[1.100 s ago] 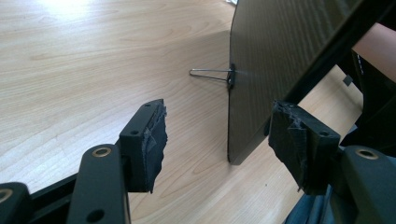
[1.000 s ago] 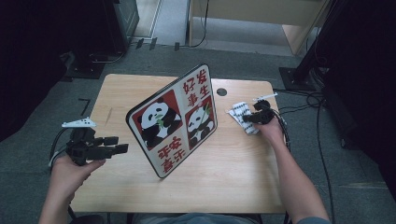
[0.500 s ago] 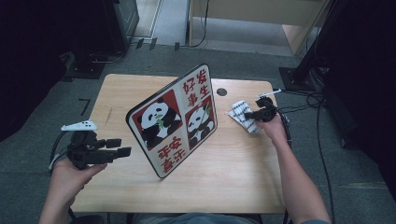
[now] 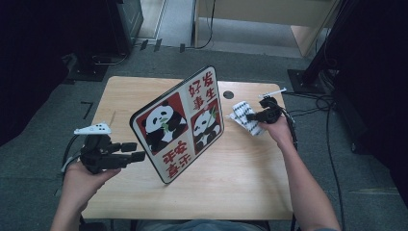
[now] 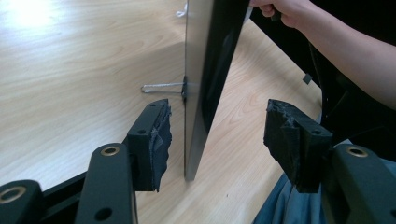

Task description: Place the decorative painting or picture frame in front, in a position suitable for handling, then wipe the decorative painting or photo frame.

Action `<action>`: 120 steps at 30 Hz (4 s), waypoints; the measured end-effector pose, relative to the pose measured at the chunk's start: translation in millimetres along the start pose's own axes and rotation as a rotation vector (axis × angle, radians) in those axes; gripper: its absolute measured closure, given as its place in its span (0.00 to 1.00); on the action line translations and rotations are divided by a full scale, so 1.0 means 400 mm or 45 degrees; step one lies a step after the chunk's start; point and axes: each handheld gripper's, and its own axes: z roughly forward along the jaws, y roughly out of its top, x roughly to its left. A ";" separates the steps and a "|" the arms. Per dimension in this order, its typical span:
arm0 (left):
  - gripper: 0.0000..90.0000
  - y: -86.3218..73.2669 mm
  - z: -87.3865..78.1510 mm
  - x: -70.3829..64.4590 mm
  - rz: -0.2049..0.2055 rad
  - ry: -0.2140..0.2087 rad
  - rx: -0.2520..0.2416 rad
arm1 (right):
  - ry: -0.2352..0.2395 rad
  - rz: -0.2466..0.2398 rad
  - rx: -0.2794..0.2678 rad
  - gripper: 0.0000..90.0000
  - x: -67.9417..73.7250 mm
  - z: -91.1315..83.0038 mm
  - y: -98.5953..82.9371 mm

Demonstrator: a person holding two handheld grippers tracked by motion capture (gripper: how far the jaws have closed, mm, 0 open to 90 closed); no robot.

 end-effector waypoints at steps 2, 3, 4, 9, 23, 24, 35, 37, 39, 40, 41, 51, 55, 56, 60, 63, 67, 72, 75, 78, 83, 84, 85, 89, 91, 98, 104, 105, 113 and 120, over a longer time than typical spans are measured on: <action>0.45 0.009 0.012 -0.005 0.006 -0.001 0.005 | 0.007 -0.002 -0.001 0.90 0.006 -0.003 0.003; 0.45 0.013 0.019 -0.007 0.011 0.003 0.010 | 0.009 -0.023 -0.014 0.90 0.013 -0.005 0.007; 0.45 0.015 0.024 -0.008 0.013 0.005 0.015 | 0.011 -0.026 -0.015 0.90 0.018 -0.007 0.008; 0.54 0.024 0.053 -0.010 0.014 0.004 -0.001 | 0.023 -0.050 -0.041 0.90 0.043 -0.018 0.020; 0.69 0.032 0.081 0.004 -0.011 0.004 -0.057 | 0.132 -0.098 -0.123 0.90 0.118 -0.050 0.073; 0.70 0.033 0.083 0.004 -0.012 0.006 -0.061 | 0.140 -0.098 -0.124 0.90 0.124 -0.055 0.080; 0.73 0.028 0.091 0.017 -0.038 -0.013 -0.090 | 0.113 -0.211 -0.128 0.89 0.198 -0.114 0.206; 0.75 0.028 0.089 0.020 -0.042 -0.014 -0.104 | 0.114 -0.222 -0.137 0.89 0.210 -0.125 0.231; 0.77 0.028 0.087 0.022 -0.048 -0.013 -0.109 | 0.113 -0.225 -0.154 0.89 0.227 -0.144 0.269; 0.77 0.027 0.085 0.024 -0.047 -0.009 -0.111 | 0.113 -0.225 -0.154 0.89 0.227 -0.144 0.269; 0.78 0.027 0.085 0.025 -0.054 -0.016 -0.117 | 0.114 -0.231 -0.168 0.89 0.238 -0.158 0.292; 0.84 0.031 0.083 0.032 -0.058 -0.019 -0.122 | 0.117 -0.283 -0.190 0.88 0.288 -0.208 0.367; 0.85 0.034 0.083 0.036 -0.057 -0.010 -0.127 | 0.109 -0.306 -0.210 0.88 0.305 -0.225 0.388; 0.85 0.035 0.082 0.038 -0.054 -0.009 -0.126 | 0.107 -0.316 -0.215 0.88 0.312 -0.231 0.397; 0.85 0.036 0.081 0.044 -0.052 -0.010 -0.126 | 0.098 -0.358 -0.235 0.88 0.348 -0.260 0.435; 0.85 0.034 0.082 0.050 -0.056 -0.014 -0.145 | 0.114 -0.393 -0.234 0.89 0.381 -0.270 0.462; 0.85 0.033 0.082 0.051 -0.045 -0.006 -0.156 | 0.113 -0.471 -0.225 0.89 0.435 -0.260 0.470; 0.86 0.029 0.081 0.053 -0.042 -0.020 -0.161 | 0.134 -0.477 -0.254 0.89 0.435 -0.248 0.448; 0.86 0.028 0.080 0.055 -0.047 -0.022 -0.170 | 0.152 -0.484 -0.276 0.89 0.428 -0.250 0.434; 0.85 0.028 0.078 0.056 -0.047 -0.014 -0.166 | 0.170 -0.488 -0.273 0.90 0.425 -0.255 0.422; 0.86 0.028 0.077 0.058 -0.041 -0.021 -0.160 | 0.182 -0.500 -0.259 0.90 0.421 -0.258 0.402; 0.86 0.028 0.077 0.058 -0.039 -0.023 -0.162 | 0.182 -0.500 -0.259 0.90 0.421 -0.258 0.402; 0.86 0.028 0.077 0.058 -0.035 -0.022 -0.164 | 0.183 -0.506 -0.261 0.90 0.420 -0.260 0.396; 0.87 0.026 0.076 0.060 -0.012 -0.036 -0.166 | 0.184 -0.521 -0.267 0.90 0.420 -0.260 0.384; 0.87 0.026 0.076 0.060 -0.009 -0.036 -0.166 | 0.191 -0.520 -0.263 0.90 0.420 -0.258 0.377; 0.87 0.026 0.076 0.061 -0.017 -0.046 -0.169 | 0.212 -0.504 -0.268 0.90 0.409 -0.255 0.357; 0.87 0.025 0.076 0.063 -0.023 -0.054 -0.168 | 0.219 -0.497 -0.277 0.90 0.405 -0.253 0.345; 0.87 0.025 0.076 0.064 -0.023 -0.057 -0.167 | 0.217 -0.499 -0.276 0.90 0.406 -0.252 0.342; 0.86 0.023 0.075 0.066 -0.029 -0.069 -0.172 | 0.215 -0.500 -0.262 0.90 0.403 -0.241 0.321; 0.86 0.023 0.076 0.067 -0.034 -0.077 -0.174 | 0.216 -0.500 -0.247 0.89 0.396 -0.230 0.302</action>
